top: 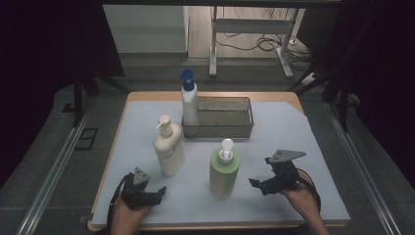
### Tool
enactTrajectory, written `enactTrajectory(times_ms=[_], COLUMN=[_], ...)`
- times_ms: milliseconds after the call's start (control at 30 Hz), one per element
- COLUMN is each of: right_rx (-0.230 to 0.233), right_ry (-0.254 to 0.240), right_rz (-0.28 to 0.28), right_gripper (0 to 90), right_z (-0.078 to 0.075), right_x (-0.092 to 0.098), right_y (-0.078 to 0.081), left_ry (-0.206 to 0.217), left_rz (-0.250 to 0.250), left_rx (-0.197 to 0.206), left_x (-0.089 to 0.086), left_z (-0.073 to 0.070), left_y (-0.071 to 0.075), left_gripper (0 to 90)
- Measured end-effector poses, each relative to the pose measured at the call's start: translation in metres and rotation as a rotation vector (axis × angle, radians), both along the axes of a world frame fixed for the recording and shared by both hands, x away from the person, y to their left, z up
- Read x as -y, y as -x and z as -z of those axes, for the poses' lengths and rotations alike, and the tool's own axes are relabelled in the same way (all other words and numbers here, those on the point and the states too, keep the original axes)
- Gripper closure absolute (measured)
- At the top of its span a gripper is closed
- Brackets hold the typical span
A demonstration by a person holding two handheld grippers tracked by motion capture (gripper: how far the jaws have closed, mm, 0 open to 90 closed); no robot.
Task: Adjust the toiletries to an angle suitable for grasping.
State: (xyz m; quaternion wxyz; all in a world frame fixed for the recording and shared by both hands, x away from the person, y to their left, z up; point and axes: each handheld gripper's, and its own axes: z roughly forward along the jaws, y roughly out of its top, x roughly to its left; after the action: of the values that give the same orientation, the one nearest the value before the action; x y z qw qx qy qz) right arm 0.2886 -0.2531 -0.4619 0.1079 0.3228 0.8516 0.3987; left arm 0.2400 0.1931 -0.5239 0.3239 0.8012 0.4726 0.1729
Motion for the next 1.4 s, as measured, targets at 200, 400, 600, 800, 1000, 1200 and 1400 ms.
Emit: enactTrajectory(times_ms=[200,400,600,800,1000,1200,1400], right_rx=[0.006,0.015,0.017,0.014,0.015,0.017,0.011], right_ry=[-0.015,-0.03,-0.045,-0.052,-0.049,-0.042,-0.033], right_rz=[-0.052,-0.087,-0.125,-0.162,-0.197,-0.201,-0.192], right_gripper=[0.0,0.0,0.0,0.0,0.0,0.0,0.0], right_z=[-0.005,-0.011,-0.02,-0.026,-0.031,-0.034,-0.034], right_x=[-0.01,-0.018,-0.029,-0.042,-0.057,-0.067,-0.078], right_y=[0.007,0.01,0.012,0.013,0.013,0.012,0.01], left_ry=[0.0,0.0,0.0,0.0,0.0,0.0,0.0], left_rz=[0.0,0.0,0.0,0.0,0.0,0.0,0.0], left_rx=[0.0,0.001,0.0,0.0,-0.001,-0.001,-0.001], left_x=[0.0,0.0,0.0,0.0,0.0,0.0,0.0], left_z=[0.0,0.0,0.0,0.0,0.0,0.0,0.0], left_y=[0.0,0.0,0.0,0.0,0.0,0.0,0.0], left_gripper=[12.3,12.3,12.3,12.3,12.3,12.3,12.3])
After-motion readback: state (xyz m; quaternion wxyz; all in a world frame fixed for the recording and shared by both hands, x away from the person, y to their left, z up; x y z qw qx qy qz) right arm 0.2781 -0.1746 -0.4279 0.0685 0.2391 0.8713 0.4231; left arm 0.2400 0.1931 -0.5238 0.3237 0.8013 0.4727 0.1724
